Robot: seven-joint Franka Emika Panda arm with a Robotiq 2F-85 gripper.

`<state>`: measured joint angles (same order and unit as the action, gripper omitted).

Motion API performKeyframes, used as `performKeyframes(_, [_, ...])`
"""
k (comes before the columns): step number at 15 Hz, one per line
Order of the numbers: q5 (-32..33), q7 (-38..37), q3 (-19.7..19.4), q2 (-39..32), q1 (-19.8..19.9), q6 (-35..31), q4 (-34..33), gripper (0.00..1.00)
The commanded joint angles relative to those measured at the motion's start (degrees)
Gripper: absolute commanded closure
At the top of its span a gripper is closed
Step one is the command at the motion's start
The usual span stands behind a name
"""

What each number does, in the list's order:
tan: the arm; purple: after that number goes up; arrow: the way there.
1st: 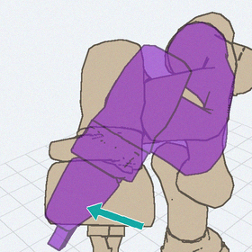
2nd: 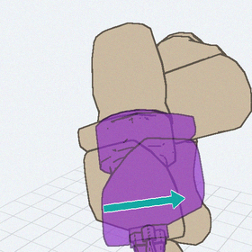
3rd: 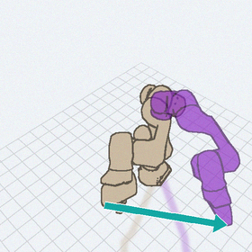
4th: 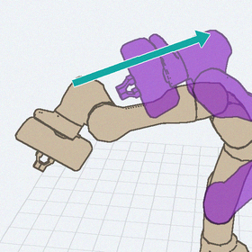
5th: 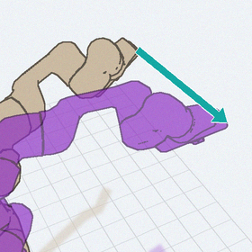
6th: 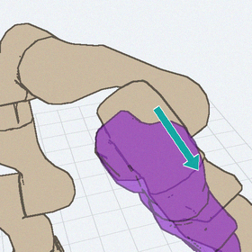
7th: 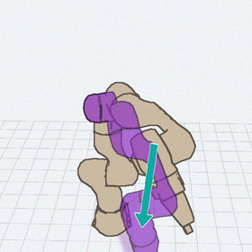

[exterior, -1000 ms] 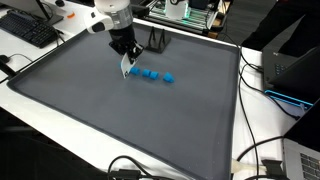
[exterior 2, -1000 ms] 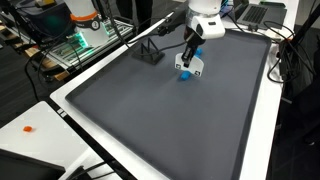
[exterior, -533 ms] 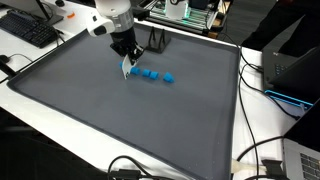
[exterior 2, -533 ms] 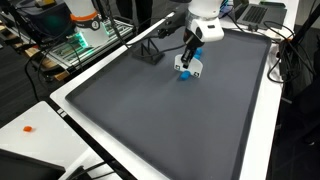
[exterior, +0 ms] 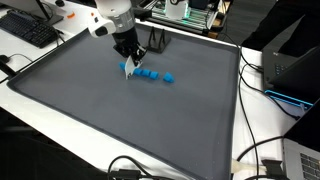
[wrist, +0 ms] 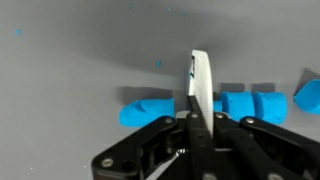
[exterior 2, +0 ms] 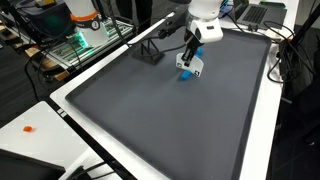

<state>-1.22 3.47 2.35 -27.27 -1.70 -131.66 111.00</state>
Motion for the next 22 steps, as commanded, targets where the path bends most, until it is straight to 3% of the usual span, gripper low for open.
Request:
performKeyframes(1, [-3.1, 0.9, 1.8, -0.9, 0.6, -1.2, 1.3, 0.99])
performKeyframes(18, [1.1, -2.0, -0.8, 6.8, -0.3, 0.8, 2.8, 0.99])
performKeyframes(22, [-1.2, -9.6, -1.3, 10.1, -0.5, 4.4, 2.9, 0.99])
